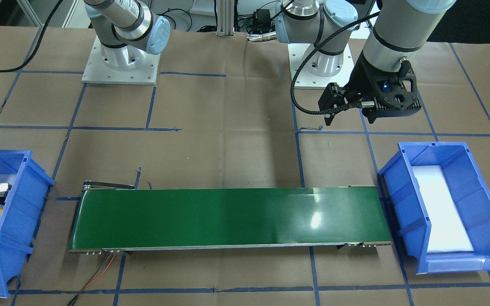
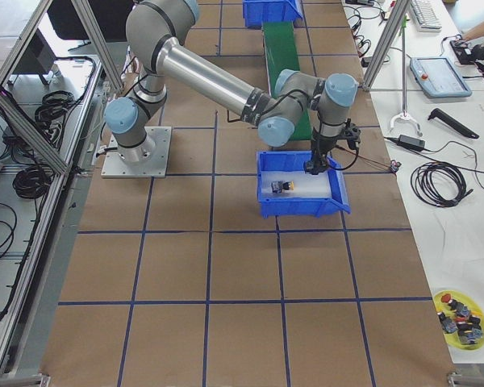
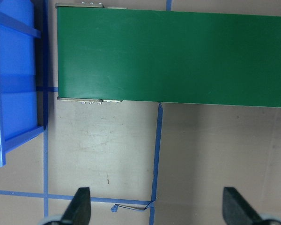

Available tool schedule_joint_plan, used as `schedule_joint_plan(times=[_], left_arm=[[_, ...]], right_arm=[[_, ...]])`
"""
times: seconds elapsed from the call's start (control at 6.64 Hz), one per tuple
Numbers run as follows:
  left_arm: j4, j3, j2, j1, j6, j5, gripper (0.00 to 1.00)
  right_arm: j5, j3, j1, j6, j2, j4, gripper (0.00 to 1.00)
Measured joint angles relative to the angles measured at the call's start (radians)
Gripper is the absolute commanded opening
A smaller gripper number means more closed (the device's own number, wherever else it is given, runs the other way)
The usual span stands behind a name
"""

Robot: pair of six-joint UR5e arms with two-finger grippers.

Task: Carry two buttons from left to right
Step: 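Carry the red button with the right gripper into the blue bin, then lower the red button beside the yellow one and open the right gripper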

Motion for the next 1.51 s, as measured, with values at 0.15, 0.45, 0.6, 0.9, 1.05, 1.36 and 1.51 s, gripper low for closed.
schedule_joint_plan(times=[0.15, 0.45, 0.6, 0.9, 1.05, 1.36, 1.51], left_arm=[[0.0, 0.0, 0.0, 0.0, 0.0, 0.0, 1.0], [0.0, 0.001, 0.0, 0.0, 0.0, 0.0, 1.0], [0.0, 0.001, -0.001, 0.0, 0.0, 0.0, 1.0], [0.0, 0.001, 0.0, 0.0, -0.001, 0.0, 1.0], [0.0, 0.001, 0.0, 0.0, -0.002, -0.001, 1.0], [0.0, 0.001, 0.0, 0.0, -0.002, 0.0, 1.0], [0.0, 0.001, -0.001, 0.0, -0.002, 0.0, 1.0]], right_arm=[[0.002, 0.002, 0.001, -0.02, 0.032, -0.034, 0.03], [0.004, 0.012, 0.005, -0.048, 0.079, -0.066, 0.03], [0.004, 0.02, 0.005, -0.052, 0.089, -0.071, 0.04], [0.004, 0.019, 0.007, -0.051, 0.106, -0.075, 0.05], [0.004, 0.016, 0.009, -0.048, 0.113, -0.076, 0.05], [0.005, 0.015, 0.02, -0.045, 0.121, -0.081, 0.17], [0.005, 0.016, 0.023, -0.045, 0.122, -0.084, 0.17]])
